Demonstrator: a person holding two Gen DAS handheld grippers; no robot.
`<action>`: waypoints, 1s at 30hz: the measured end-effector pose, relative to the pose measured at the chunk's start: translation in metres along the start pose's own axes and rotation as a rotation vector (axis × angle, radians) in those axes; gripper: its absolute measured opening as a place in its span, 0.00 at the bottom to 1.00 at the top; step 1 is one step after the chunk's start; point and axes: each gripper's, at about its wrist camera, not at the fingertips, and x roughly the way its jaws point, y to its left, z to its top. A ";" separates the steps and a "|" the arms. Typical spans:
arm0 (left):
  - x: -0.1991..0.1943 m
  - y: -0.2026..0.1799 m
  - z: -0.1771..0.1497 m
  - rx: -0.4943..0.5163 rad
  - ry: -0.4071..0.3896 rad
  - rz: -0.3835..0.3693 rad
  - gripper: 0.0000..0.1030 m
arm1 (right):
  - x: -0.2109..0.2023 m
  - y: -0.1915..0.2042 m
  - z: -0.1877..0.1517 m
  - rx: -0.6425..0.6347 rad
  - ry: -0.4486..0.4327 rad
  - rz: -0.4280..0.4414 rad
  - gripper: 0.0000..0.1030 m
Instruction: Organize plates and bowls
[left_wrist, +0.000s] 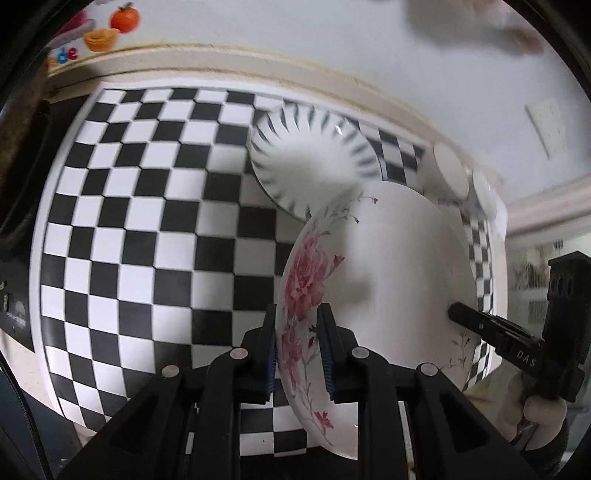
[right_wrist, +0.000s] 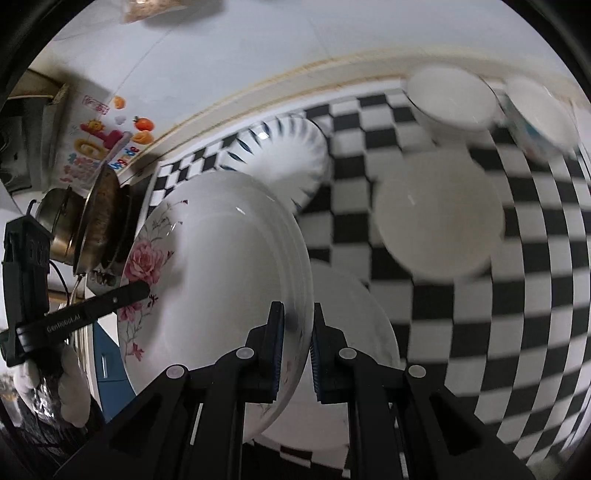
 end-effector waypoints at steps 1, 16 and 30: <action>0.006 -0.004 -0.004 0.014 0.015 0.008 0.17 | 0.001 -0.006 -0.008 0.014 0.004 -0.003 0.14; 0.073 -0.032 -0.045 0.155 0.173 0.111 0.18 | 0.032 -0.057 -0.073 0.130 0.080 -0.046 0.14; 0.082 -0.037 -0.044 0.131 0.194 0.126 0.20 | 0.038 -0.059 -0.069 0.149 0.120 -0.072 0.14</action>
